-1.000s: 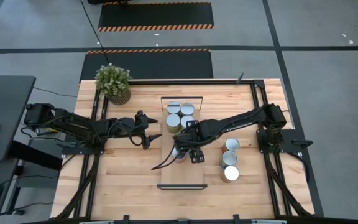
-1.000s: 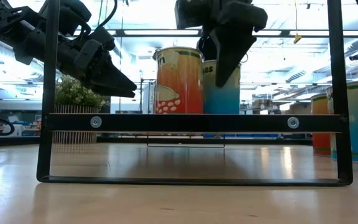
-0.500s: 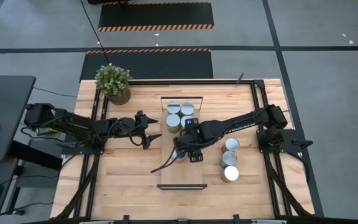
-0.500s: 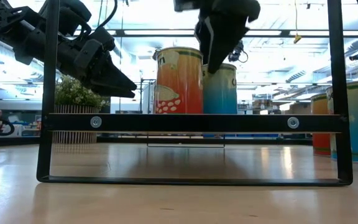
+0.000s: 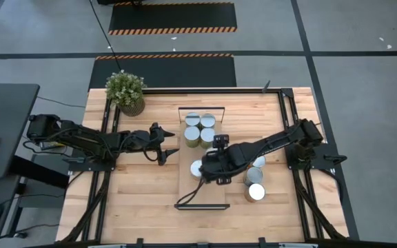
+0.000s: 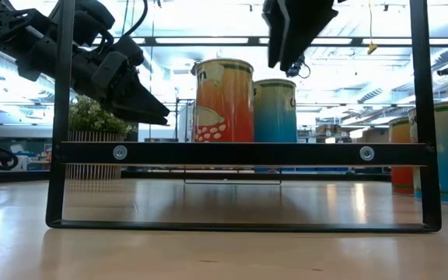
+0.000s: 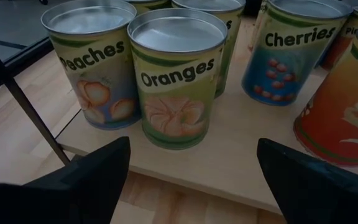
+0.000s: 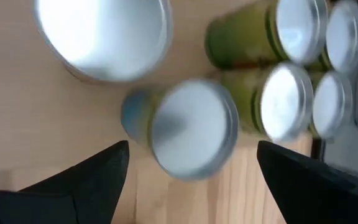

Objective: Pick and place cans onto a shelf
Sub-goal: Put the canned cherries on the shelf, then put the top canned pineapple on the shelf

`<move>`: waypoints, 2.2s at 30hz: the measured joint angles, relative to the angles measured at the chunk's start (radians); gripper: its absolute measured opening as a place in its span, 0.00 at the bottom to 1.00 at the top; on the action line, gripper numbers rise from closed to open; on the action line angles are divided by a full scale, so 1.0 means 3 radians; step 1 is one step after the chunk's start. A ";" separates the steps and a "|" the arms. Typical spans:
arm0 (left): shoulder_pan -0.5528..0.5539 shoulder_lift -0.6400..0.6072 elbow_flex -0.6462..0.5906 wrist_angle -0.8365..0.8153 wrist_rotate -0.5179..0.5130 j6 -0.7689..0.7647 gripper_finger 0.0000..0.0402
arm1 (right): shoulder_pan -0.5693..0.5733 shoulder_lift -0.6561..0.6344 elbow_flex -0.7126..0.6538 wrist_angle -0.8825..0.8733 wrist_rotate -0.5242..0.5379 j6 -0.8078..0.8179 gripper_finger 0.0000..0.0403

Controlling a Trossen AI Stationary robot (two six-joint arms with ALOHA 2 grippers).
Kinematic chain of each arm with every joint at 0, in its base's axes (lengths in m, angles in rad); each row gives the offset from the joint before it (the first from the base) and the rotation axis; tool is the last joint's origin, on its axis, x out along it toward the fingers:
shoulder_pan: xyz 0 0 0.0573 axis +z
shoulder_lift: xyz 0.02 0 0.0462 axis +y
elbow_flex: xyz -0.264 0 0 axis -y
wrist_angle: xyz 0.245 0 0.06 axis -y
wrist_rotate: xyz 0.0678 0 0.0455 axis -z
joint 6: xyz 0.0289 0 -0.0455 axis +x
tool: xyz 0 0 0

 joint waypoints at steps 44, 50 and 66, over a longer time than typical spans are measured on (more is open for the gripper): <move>-0.0001 0.0001 0.0001 -0.0040 0.0000 -0.0096 0.89 | -0.0032 -0.0575 -0.1747 0.2208 0.1185 -0.1407 0.86; 0.0000 0.0001 0.0001 -0.0047 0.0000 -0.0139 0.89 | -0.0158 -0.0576 -0.1726 0.2603 0.1305 -0.1716 0.86; 0.0000 0.0000 -0.0003 -0.0058 0.0001 -0.0170 0.89 | -0.0008 -0.0865 -0.1717 0.1183 0.0973 -0.0191 0.86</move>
